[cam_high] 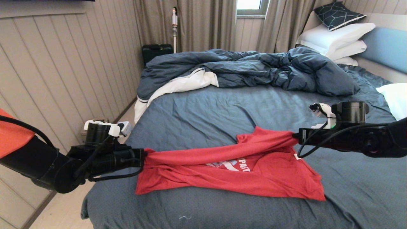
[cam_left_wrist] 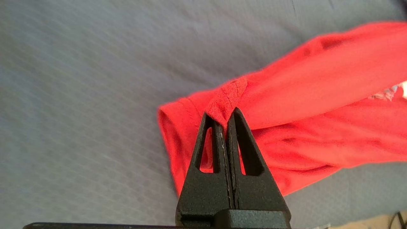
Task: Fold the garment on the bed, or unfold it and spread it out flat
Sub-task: Fold the red T-shirt
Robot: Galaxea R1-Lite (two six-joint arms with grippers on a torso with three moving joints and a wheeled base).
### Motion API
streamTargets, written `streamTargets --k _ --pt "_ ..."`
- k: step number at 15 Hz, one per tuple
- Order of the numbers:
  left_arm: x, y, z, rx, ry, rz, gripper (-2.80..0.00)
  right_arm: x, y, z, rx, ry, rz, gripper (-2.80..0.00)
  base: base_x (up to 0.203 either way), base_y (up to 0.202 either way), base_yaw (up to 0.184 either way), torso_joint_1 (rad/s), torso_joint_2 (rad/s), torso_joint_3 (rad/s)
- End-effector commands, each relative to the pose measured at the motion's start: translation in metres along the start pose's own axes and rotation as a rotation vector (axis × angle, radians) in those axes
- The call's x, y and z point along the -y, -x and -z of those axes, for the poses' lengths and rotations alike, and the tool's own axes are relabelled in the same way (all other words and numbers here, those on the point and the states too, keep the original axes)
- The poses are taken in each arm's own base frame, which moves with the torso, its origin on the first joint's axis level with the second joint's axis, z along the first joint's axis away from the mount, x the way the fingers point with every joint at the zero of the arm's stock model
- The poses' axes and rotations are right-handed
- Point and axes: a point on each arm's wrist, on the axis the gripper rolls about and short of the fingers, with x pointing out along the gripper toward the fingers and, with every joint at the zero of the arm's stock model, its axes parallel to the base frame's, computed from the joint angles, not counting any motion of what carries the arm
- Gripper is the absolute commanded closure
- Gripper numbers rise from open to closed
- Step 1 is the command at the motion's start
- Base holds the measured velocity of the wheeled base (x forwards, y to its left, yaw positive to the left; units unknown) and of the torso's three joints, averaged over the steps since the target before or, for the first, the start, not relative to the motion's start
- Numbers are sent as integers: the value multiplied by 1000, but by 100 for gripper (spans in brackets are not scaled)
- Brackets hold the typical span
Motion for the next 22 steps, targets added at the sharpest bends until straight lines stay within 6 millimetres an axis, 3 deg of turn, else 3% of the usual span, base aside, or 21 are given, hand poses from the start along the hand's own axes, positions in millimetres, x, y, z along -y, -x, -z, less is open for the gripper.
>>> streamTargets --k 1,6,7,8,12,17,22 --pt "-4 -12 11 -40 7 -7 0 2 -11 18 -48 -8 -4 0 0 0 0 0 0 0" --pt "-5 -13 22 -70 9 -10 0 4 -18 33 -85 -12 -5 0 0 0 0 0 0 0" --pt "-3 -11 25 -81 5 -7 -280 4 -17 37 -96 -14 -3 0 0 0 0 0 0 0" --pt "-2 -8 29 -91 -4 -5 -280 4 -16 42 -105 -9 -3 -280 0 0 0 0 0 0" --pt "0 3 28 -42 -26 6 -280 2 -9 46 -63 34 -6 -280 0 0 0 0 0 0" --pt "10 38 -5 86 -45 26 -280 4 16 18 37 46 7 -280 0 0 0 0 0 0" --pt "8 38 -31 96 -34 5 -280 5 14 1 66 46 6 -280 0 0 0 0 0 0"
